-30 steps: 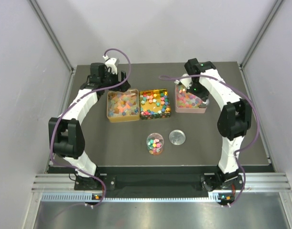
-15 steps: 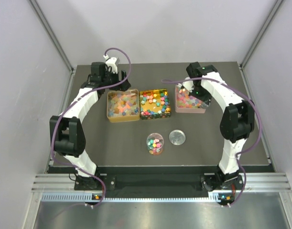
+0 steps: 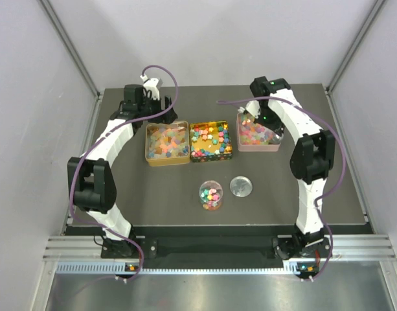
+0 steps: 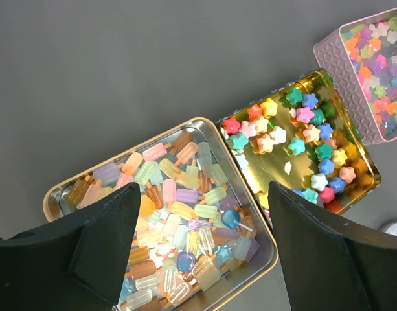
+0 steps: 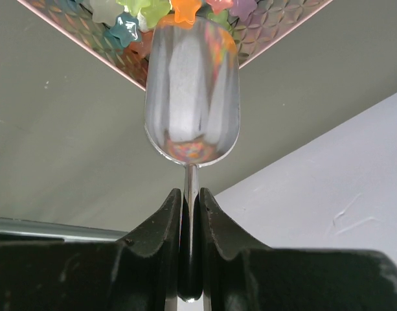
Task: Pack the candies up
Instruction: Scoop the fake candies from the storage box.
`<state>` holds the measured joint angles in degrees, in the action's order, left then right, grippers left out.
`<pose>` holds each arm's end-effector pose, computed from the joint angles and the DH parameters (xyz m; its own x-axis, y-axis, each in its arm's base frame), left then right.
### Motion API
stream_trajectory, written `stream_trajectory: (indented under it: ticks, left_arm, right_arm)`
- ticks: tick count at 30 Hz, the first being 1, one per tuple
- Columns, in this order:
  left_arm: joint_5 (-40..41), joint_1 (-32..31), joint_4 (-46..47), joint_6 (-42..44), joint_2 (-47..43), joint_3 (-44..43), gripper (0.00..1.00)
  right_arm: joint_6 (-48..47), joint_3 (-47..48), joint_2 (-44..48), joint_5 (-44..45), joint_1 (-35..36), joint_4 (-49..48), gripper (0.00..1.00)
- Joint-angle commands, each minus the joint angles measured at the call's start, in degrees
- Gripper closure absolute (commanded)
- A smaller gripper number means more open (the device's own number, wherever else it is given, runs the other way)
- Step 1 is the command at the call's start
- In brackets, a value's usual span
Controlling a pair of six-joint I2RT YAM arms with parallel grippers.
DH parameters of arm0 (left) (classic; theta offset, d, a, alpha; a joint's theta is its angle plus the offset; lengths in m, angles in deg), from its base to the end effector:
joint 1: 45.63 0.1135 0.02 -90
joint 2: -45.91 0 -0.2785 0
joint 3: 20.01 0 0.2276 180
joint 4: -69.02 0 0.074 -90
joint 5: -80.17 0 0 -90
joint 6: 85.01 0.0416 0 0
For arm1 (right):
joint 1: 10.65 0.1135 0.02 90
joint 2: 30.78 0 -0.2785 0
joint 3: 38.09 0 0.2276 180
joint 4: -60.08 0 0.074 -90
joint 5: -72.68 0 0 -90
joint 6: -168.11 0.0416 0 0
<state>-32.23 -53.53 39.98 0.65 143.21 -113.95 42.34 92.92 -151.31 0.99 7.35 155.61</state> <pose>0.3718 -0.0676 0.3161 -0.5630 0.0075 -0.8265 0.4043 0.8746 -0.2675 0.3798 0.1097 0.2817 -0.6124 -0.7825 0.1129 -0.7710 0.5594 -0.3044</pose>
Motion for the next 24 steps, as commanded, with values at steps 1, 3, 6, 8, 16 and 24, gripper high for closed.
stream_trajectory:
  ticks: [1,3,6,8,16,24]
  left_arm:
    - [0.8,0.3,-0.1,0.6,-1.6,-1.6,0.16]
    - [1.0,0.3,-0.5,0.4,-1.3,-1.8,0.16]
    - [1.1,0.2,-0.9,0.4,-1.1,-2.6,0.16]
    - [1.4,0.1,-1.0,0.5,-0.9,-2.7,0.16]
    - [1.8,-0.5,-1.4,0.8,0.3,-3.6,0.16]
    - [2.5,-0.8,-4.7,3.3,2.8,-7.5,0.16]
  right_arm:
    - [0.2,4.7,-6.7,-9.9,0.7,4.2,1.0]
    - [-0.3,7.3,-7.9,-9.9,1.1,4.0,1.0]
    - [-1.1,12.1,-9.5,-9.4,1.3,4.0,1.0]
    - [-1.8,14.1,-10.3,-8.7,1.9,4.0,1.0]
    - [-4.0,15.3,-8.6,-6.5,3.4,4.0,1.0]
    - [-13.7,13.9,-3.0,1.2,2.4,-0.3,1.0]
